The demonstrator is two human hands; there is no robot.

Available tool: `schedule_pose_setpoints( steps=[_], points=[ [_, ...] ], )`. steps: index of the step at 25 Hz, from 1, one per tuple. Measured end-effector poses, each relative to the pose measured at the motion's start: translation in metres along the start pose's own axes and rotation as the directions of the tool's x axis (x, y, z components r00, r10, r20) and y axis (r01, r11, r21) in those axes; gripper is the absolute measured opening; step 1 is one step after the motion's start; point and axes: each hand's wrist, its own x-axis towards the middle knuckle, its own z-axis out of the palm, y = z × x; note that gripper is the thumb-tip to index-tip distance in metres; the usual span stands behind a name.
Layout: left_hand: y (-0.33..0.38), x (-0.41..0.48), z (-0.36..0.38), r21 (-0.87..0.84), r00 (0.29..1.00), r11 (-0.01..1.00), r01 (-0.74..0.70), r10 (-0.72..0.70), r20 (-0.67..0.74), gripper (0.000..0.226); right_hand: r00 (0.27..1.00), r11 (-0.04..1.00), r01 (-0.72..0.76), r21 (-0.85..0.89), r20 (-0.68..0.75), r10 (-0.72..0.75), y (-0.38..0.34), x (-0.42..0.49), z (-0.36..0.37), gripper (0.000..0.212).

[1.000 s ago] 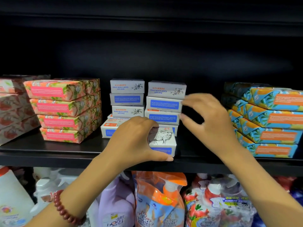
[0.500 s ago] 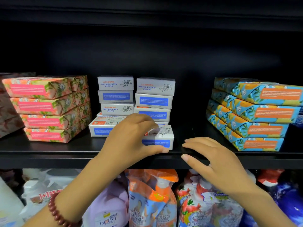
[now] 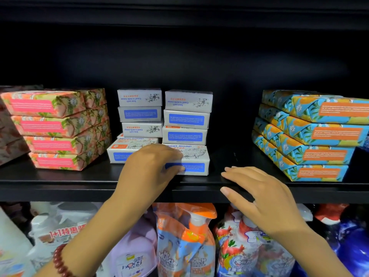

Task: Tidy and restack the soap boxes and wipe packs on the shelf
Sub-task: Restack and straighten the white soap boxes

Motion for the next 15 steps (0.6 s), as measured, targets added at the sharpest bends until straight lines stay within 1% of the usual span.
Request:
schedule_pose_setpoints(
  steps=[3, 8, 12, 15],
  points=[
    [0.000, 0.004, 0.001, -0.023, 1.000, 1.000, 0.010, -0.010, 0.004, 0.018, 0.999, 1.000, 0.011, -0.020, -0.035, -0.011, -0.001, 0.000, 0.001, 0.043],
    [-0.001, 0.011, 0.006, -0.038, 0.997, 0.998, 0.058, -0.056, 0.053, 0.021, 0.995, 0.998, 0.039, -0.057, -0.086, -0.044, -0.001, -0.001, 0.002, 0.051],
    [0.000, 0.015, 0.008, -0.050, 0.996, 0.996, 0.078, -0.075, 0.053, 0.023, 0.994, 0.997, 0.054, -0.062, -0.089, -0.059, 0.000, 0.000, 0.003, 0.051],
    [0.002, 0.012, 0.008, -0.012, 0.996, 0.998, 0.061, -0.060, 0.063, 0.024, 0.996, 0.999, 0.048, -0.025, -0.077, -0.050, 0.001, 0.001, 0.001, 0.047]
  ],
)
